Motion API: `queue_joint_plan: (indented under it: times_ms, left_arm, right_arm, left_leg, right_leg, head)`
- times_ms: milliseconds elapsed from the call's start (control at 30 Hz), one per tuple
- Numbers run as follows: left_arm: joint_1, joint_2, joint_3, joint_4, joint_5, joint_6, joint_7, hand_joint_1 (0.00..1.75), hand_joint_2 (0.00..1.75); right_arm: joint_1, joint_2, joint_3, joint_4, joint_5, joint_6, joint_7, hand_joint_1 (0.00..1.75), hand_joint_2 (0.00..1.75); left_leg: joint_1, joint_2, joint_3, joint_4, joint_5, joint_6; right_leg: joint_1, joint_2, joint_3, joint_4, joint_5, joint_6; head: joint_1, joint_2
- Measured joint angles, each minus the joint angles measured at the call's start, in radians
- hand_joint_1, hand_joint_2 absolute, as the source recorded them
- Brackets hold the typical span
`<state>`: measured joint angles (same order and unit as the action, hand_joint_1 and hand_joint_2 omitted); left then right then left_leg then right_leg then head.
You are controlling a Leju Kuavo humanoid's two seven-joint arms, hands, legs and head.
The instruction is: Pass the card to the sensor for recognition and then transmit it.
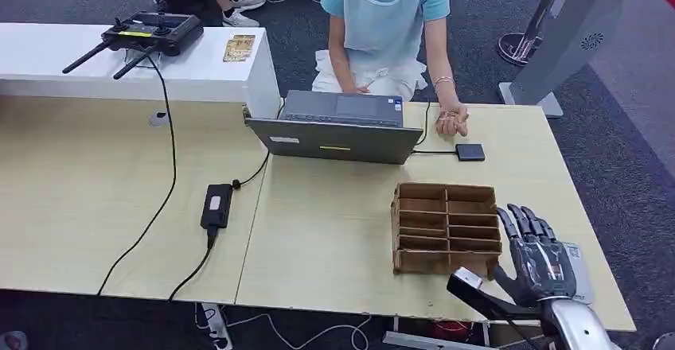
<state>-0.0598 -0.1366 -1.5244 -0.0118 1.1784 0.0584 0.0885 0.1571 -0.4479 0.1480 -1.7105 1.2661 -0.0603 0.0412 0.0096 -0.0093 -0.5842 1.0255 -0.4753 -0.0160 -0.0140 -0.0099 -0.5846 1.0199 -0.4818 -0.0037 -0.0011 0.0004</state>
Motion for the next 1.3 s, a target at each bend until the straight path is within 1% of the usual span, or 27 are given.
queue_joint_plan:
  times_ms: [100, 167, 200, 267, 367, 500, 900, 967, 1000, 1033, 1100, 1200, 1300]
  left_arm:
    - [0.0, 0.0, 0.0, 0.0, 0.0, 0.0, 0.0, 0.0, 0.0]
    - [0.0, 0.0, 0.0, 0.0, 0.0, 0.0, 0.0, 0.0, 0.0]
    - [0.0, 0.0, 0.0, 0.0, 0.0, 0.0, 0.0, 0.0, 0.0]
    - [0.0, 0.0, 0.0, 0.0, -0.001, -0.002, 0.0, 0.0, 0.0]
    - [0.0, 0.001, 0.0, 0.0, -0.002, -0.003, 0.0, 0.0, 0.0]
    - [0.0, 0.001, 0.0, 0.0, -0.003, -0.003, 0.0, 0.0, 0.0]
    - [0.0, 0.002, 0.0, 0.0, -0.008, -0.005, 0.0, 0.0, 0.0]
    - [0.0, 0.002, 0.0, 0.0, -0.008, -0.005, 0.0, 0.0, 0.0]
    - [0.0, 0.002, 0.0, 0.0, -0.008, -0.005, 0.0, 0.0, 0.0]
    - [0.0, 0.002, 0.0, 0.0, -0.008, -0.005, 0.0, 0.0, 0.0]
    - [0.0, 0.002, 0.0, 0.0, -0.011, -0.005, 0.0, 0.0, 0.0]
    - [-0.001, 0.003, 0.0, 0.0, -0.012, -0.005, 0.0, 0.0, 0.0]
    - [-0.001, 0.003, 0.0, 0.0, -0.013, -0.005, 0.0, 0.0, 0.0]
  right_arm:
    - [-0.001, 0.001, 0.0, 0.0, 0.0, 0.0, 0.0, 0.35, 1.75]
    - [-0.003, 0.003, 0.001, 0.004, 0.0, 0.0, -0.002, 0.44, 1.75]
    - [-0.005, 0.003, 0.002, 0.006, 0.002, 0.0, -0.006, 0.44, 1.75]
    - [-0.015, 0.005, 0.006, 0.013, 0.003, 0.0, -0.009, 0.38, 1.75]
    - [-0.029, 0.008, 0.016, 0.023, 0.003, 0.0, -0.015, 0.4, 1.75]
    - [-0.042, 0.011, 0.027, 0.037, 0.003, 0.002, -0.018, 0.47, 1.75]
    - [-0.053, 0.014, 0.047, 0.062, 0.0, 0.003, -0.019, 0.47, 1.75]
    - [-0.053, 0.014, 0.05, 0.064, 0.0, 0.003, -0.019, 0.49, 1.75]
    - [-0.054, 0.014, 0.051, 0.065, 0.0, 0.003, -0.019, 0.52, 1.75]
    - [-0.054, 0.014, 0.052, 0.066, 0.0, 0.003, -0.019, 0.51, 1.75]
    - [-0.057, 0.015, 0.055, 0.069, 0.0, 0.005, -0.021, 0.52, 1.75]
    - [-0.065, 0.017, 0.062, 0.077, 0.0, 0.008, -0.024, 0.58, 1.75]
    - [-0.07, 0.019, 0.072, 0.085, 0.0, 0.009, -0.025, 0.7, 1.75]
  left_leg:
    - [0.0, 0.0, 0.0, 0.0, 0.0, 0.0]
    - [0.0, 0.0, 0.0, 0.0, 0.0, 0.0]
    - [0.0, 0.0, 0.0, 0.0, 0.0, 0.0]
    - [0.0, 0.0, 0.0, 0.0, 0.0, 0.0]
    - [0.0, 0.0, 0.0, 0.0, 0.0, 0.0]
    - [0.0, 0.0, 0.0, 0.0, 0.0, 0.0]
    - [0.0, 0.0, 0.0, 0.0, 0.0, 0.0]
    - [0.0, 0.0, 0.0, 0.0, 0.0, 0.0]
    - [0.0, 0.0, 0.0, 0.0, 0.0, 0.0]
    - [0.0, 0.0, 0.0, 0.0, 0.0, 0.0]
    - [0.0, 0.0, 0.0, 0.0, 0.0, 0.0]
    - [0.0, 0.0, 0.0, 0.0, 0.0, 0.0]
    - [0.0, 0.0, 0.0, 0.0, 0.0, 0.0]
  right_leg:
    - [0.0, 0.0, 0.0, 0.0, 0.0, 0.0]
    - [0.0, 0.0, 0.0, 0.0, 0.0, 0.0]
    - [0.0, 0.0, 0.0, 0.0, 0.0, 0.0]
    - [0.0, 0.0, 0.0, 0.0, 0.0, 0.0]
    - [0.0, 0.0, 0.0, 0.0, 0.0, 0.0]
    - [0.0, 0.0, 0.0, 0.0, 0.0, 0.0]
    - [0.0, 0.0, 0.0, 0.0, 0.0, 0.0]
    - [0.0, 0.0, 0.0, 0.0, 0.0, 0.0]
    - [0.0, 0.0, 0.0, 0.0, 0.0, 0.0]
    - [0.0, 0.0, 0.0, 0.0, 0.0, 0.0]
    - [0.0, 0.0, 0.0, 0.0, 0.0, 0.0]
    - [0.0, 0.0, 0.0, 0.0, 0.0, 0.0]
    - [0.0, 0.0, 0.0, 0.0, 0.0, 0.0]
  head:
    - [0.0, 0.0]
    - [0.0, 0.0]
    - [0.0, 0.0]
    - [0.0, 0.0]
    - [0.0, 0.0]
    - [0.0, 0.0]
    - [0.0, 0.0]
    - [0.0, 0.0]
    - [0.0, 0.0]
    - [0.0, 0.0]
    - [0.0, 0.0]
    - [0.0, 0.0]
    - [0.0, 0.0]
